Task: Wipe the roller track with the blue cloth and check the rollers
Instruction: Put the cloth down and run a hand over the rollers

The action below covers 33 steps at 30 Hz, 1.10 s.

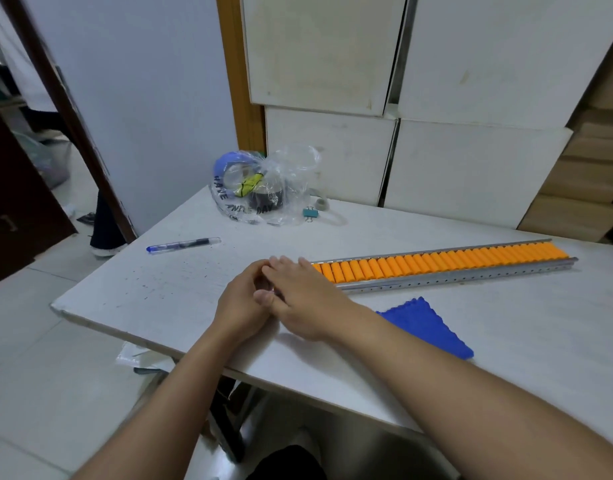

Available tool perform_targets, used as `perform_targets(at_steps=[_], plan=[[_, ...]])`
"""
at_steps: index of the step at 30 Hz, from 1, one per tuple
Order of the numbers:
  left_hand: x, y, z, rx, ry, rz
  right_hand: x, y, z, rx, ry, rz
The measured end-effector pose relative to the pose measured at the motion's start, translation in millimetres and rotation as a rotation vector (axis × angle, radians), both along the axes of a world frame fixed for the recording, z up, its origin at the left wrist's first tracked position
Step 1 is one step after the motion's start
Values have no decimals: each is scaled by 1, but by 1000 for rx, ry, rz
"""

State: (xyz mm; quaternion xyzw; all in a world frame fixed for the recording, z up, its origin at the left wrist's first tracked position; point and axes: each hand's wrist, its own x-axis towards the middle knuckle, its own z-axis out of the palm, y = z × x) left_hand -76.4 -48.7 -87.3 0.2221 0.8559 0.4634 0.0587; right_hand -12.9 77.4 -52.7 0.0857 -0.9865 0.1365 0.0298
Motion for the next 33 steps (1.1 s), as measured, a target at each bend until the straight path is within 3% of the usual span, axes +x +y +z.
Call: perform_targets(at_steps=[11, 19, 25, 33], plan=[[-13, 3, -7, 9, -22, 37, 13, 47, -11, 24, -30, -132], [-14, 5, -1, -110, 27, -13, 38, 86, -4, 40, -115, -276], [-12, -18, 7, -150, 16, -91, 50, 94, -4, -86, -74, -281], [-16, -16, 20, -361, 34, -148, 44, 77, 1, -41, -33, -165]])
